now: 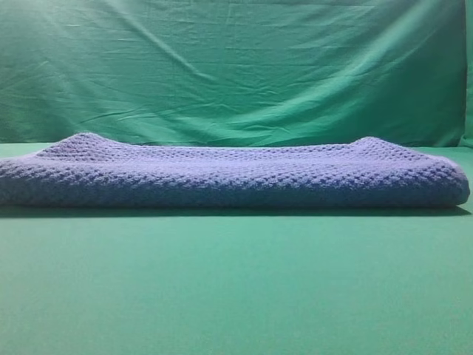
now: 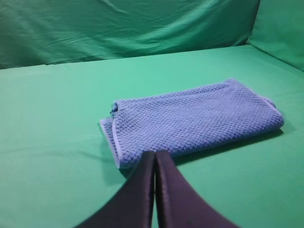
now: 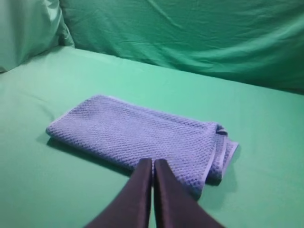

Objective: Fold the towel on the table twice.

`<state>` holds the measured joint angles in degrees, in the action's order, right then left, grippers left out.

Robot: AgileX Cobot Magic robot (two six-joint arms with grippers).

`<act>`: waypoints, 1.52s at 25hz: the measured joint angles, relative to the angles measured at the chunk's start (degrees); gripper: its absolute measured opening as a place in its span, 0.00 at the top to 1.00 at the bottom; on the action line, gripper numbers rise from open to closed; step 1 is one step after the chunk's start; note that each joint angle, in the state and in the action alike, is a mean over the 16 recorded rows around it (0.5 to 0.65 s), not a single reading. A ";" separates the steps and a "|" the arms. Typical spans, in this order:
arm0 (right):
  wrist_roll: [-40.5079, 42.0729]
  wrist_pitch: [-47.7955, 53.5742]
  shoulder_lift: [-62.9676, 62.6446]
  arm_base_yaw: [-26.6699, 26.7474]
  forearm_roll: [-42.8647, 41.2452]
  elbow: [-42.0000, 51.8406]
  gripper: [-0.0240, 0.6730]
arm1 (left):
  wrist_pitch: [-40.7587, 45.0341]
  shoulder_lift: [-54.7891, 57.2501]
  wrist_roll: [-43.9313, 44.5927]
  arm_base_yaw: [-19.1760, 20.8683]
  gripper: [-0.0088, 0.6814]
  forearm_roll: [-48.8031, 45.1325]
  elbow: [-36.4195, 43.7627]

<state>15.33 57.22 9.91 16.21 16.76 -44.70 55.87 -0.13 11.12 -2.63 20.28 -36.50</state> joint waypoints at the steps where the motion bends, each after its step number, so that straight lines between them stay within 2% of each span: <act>1: -0.04 0.13 -1.07 0.00 0.04 0.52 0.97 | -0.31 -0.44 0.00 0.00 0.99 0.00 0.56; 13: -5.35 -2.12 -10.10 0.00 -4.68 5.83 0.97 | -9.85 -1.08 0.00 -0.02 0.99 -0.60 8.24; 18: -8.04 -9.07 -11.14 0.00 -7.67 11.91 0.97 | -15.85 -1.08 0.00 -0.03 0.99 -2.41 13.04; 29: -9.12 -31.25 -11.17 0.00 -10.06 29.96 0.97 | -27.72 -1.08 0.00 -0.04 0.99 -4.31 24.91; 38: -9.12 -37.24 -11.17 0.00 -10.16 36.03 0.97 | -29.84 -1.08 0.00 -0.04 0.99 2.19 29.22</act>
<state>6.20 19.98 -1.26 16.21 6.60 -8.67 26.03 -1.21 11.12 -2.67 22.47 -7.28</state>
